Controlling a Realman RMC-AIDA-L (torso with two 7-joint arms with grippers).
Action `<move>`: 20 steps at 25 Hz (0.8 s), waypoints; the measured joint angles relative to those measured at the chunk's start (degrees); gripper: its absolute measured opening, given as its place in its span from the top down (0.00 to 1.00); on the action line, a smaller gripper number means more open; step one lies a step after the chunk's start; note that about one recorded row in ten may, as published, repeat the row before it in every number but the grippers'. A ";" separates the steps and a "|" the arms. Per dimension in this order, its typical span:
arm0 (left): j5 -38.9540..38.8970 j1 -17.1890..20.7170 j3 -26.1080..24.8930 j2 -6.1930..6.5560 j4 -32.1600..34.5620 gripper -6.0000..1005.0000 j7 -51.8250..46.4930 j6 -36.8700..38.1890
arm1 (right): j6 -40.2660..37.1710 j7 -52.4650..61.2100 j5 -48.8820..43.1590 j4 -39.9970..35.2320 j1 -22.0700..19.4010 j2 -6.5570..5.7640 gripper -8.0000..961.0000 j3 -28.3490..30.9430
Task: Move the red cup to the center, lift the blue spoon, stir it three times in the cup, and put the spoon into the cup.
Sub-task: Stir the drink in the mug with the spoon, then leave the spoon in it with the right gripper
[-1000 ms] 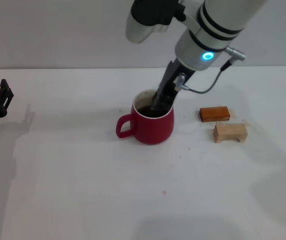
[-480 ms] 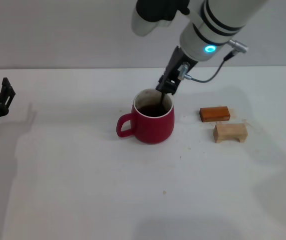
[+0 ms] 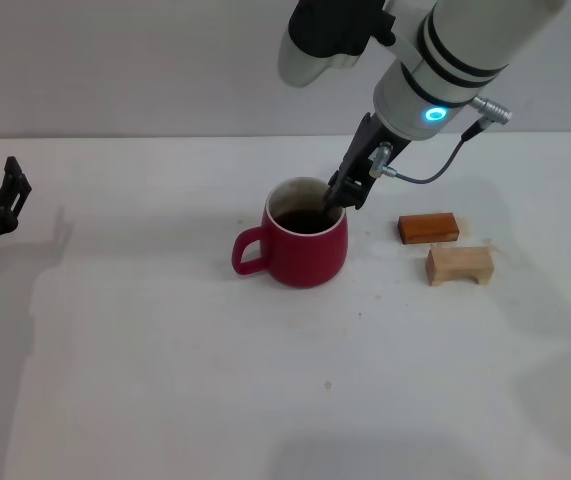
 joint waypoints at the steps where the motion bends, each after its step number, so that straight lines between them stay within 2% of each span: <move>1: 0.00 0.01 0.00 0.00 0.00 0.16 -0.01 -0.01 | 0.09 0.00 0.01 0.01 -0.03 0.04 0.78 0.00; 16: 0.01 0.19 0.00 0.00 -0.18 0.16 -0.31 -0.03 | 0.57 0.04 0.29 0.23 -0.09 0.24 0.75 -0.16; 20: 0.09 0.30 0.00 0.00 -0.18 0.16 -1.02 0.01 | -2.27 -0.38 1.53 3.44 -2.39 0.30 0.67 -1.69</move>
